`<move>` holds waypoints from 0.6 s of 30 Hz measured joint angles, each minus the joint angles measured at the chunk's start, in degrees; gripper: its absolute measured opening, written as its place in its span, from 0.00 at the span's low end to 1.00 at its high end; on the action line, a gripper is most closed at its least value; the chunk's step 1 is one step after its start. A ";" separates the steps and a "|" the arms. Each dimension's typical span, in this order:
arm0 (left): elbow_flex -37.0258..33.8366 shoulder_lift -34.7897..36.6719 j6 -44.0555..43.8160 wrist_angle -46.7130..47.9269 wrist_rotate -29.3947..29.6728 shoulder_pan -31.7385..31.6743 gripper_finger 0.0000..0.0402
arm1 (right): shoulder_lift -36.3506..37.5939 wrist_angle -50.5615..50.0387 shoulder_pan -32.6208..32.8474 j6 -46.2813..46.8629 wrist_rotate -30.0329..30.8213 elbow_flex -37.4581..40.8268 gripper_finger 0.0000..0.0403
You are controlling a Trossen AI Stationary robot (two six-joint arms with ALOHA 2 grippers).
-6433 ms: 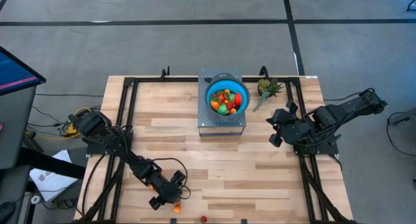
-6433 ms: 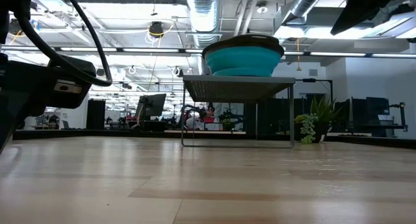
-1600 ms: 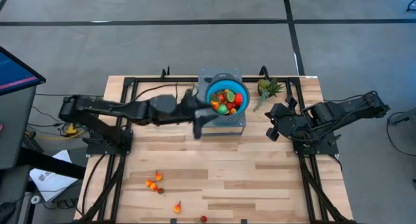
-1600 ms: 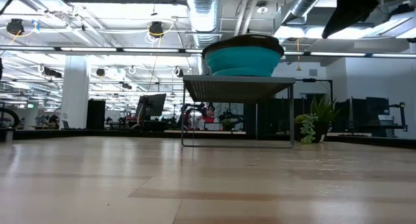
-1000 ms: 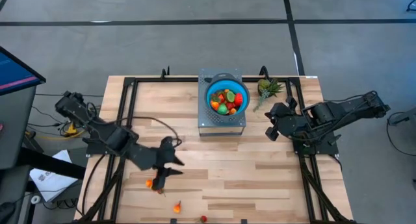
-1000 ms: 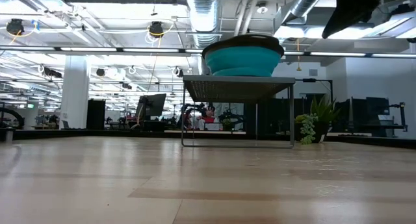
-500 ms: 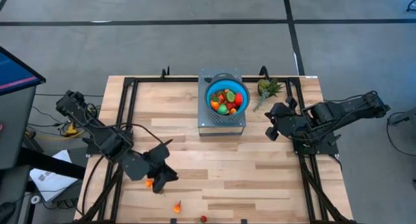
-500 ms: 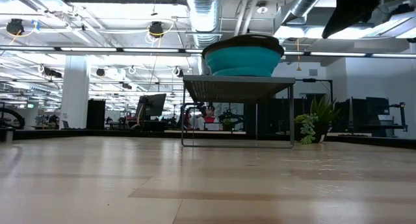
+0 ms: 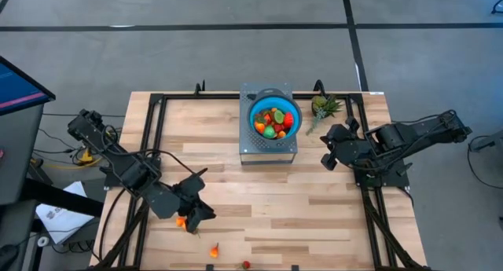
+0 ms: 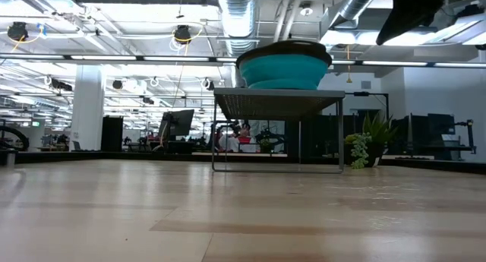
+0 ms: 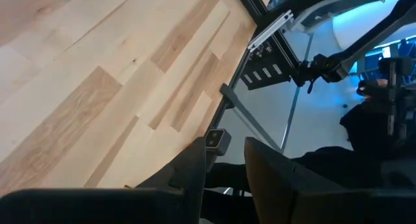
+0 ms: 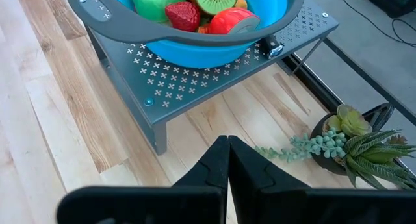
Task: Pick & Place Fruit
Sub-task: Put the peach into the strainer bowl
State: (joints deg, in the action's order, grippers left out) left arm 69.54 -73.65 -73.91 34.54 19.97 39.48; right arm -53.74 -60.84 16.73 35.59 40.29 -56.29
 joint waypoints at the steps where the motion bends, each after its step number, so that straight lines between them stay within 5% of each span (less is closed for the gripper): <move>1: 0.00 0.00 0.44 -0.02 0.00 0.00 0.25 | 0.00 0.00 0.00 0.00 -0.01 0.00 0.00; 18: 0.00 -0.02 1.64 -0.07 -0.09 0.00 0.25 | 0.00 0.00 0.00 -0.04 -0.02 0.00 0.00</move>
State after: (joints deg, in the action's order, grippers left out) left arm 69.54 -73.67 -72.27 34.48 19.88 39.48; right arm -53.74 -60.84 16.73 35.55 40.27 -56.29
